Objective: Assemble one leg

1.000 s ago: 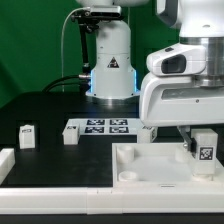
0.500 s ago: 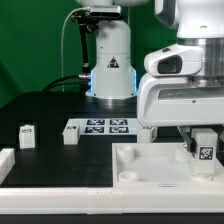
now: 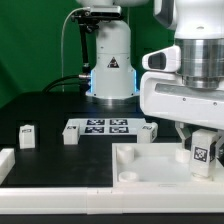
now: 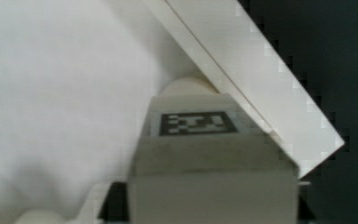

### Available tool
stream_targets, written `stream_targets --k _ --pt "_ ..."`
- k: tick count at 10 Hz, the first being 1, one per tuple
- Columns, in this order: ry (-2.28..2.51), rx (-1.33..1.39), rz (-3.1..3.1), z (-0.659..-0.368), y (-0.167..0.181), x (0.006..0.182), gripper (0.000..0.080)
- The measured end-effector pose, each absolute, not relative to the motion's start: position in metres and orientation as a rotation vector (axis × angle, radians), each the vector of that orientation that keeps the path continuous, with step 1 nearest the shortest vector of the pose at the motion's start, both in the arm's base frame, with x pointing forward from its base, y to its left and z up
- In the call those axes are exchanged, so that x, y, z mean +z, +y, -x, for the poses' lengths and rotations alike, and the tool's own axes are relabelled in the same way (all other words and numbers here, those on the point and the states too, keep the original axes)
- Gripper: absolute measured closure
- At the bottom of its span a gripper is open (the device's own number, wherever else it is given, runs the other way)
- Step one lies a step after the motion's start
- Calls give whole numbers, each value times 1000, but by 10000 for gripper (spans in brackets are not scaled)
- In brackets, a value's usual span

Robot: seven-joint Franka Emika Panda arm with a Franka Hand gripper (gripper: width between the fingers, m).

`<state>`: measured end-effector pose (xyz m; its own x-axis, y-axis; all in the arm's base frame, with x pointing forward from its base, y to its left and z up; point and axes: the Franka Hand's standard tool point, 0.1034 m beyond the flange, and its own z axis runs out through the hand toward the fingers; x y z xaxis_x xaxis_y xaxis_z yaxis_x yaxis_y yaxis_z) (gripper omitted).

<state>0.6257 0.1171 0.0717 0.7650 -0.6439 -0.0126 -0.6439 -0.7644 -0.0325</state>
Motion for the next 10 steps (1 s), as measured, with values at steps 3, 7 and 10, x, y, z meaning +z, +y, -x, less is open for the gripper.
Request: stream_targets --k 3,7,10 --pt "1753 8 2581 -625 119 72 505" --pt "2176 17 2221 -625 120 73 497" --pt "2101 17 2290 -625 122 73 190"
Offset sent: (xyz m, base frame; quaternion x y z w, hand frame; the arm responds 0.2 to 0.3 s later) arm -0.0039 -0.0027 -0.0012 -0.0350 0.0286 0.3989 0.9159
